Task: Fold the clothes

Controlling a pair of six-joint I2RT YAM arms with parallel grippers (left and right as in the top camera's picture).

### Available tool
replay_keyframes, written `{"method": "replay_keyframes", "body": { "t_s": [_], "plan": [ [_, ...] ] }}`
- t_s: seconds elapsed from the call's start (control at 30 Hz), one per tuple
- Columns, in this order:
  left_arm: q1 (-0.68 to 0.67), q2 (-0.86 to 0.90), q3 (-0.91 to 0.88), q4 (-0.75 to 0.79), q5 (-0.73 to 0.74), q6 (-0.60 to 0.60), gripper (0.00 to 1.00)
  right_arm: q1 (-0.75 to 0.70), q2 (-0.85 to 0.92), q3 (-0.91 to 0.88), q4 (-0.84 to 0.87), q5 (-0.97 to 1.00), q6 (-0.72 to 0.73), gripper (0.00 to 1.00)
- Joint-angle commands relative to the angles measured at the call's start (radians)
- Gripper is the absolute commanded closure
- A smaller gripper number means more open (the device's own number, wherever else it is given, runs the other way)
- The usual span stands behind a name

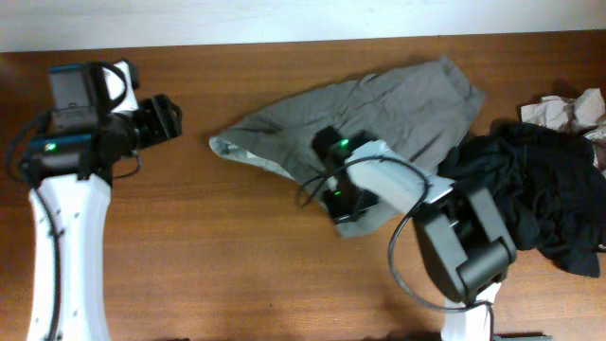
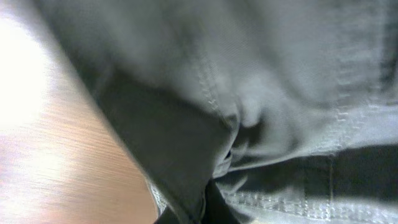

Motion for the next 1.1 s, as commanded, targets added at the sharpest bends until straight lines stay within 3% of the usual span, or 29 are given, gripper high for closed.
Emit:
{"method": "replay_keyframes", "body": {
  "t_s": [0.0,0.2,0.47,0.5,0.57,0.6,0.87,1.07],
  "plan": [
    [0.006,-0.084,0.108,-0.031,-0.025,-0.001,0.28,0.146,-0.021,-0.003,0.072,-0.269,-0.014,0.96],
    [0.006,-0.124,0.253,-0.120,-0.118,0.008,0.28,0.355,-0.021,0.019,0.269,-0.359,-0.031,0.96],
    [0.006,-0.118,0.271,-0.161,-0.117,0.010,0.28,0.472,-0.021,0.130,0.319,-0.329,-0.308,0.92],
    [0.006,-0.114,0.271,-0.167,-0.117,0.010,0.28,0.478,-0.021,0.145,0.319,-0.314,-0.329,0.87],
    [0.006,-0.108,0.271,-0.177,-0.117,0.010,0.28,0.484,-0.021,0.170,0.313,-0.244,-0.329,0.60],
    [0.006,-0.106,0.271,-0.182,-0.122,0.010,0.28,0.484,-0.021,0.182,0.301,-0.203,-0.328,0.55],
    [0.006,-0.073,0.271,-0.219,-0.240,0.010,0.17,0.397,-0.056,0.362,0.046,0.184,-0.171,0.48],
    [0.006,0.029,0.271,-0.262,-0.240,0.010,0.16,0.211,-0.104,0.440,-0.089,0.257,0.030,0.26]
  ]
}}
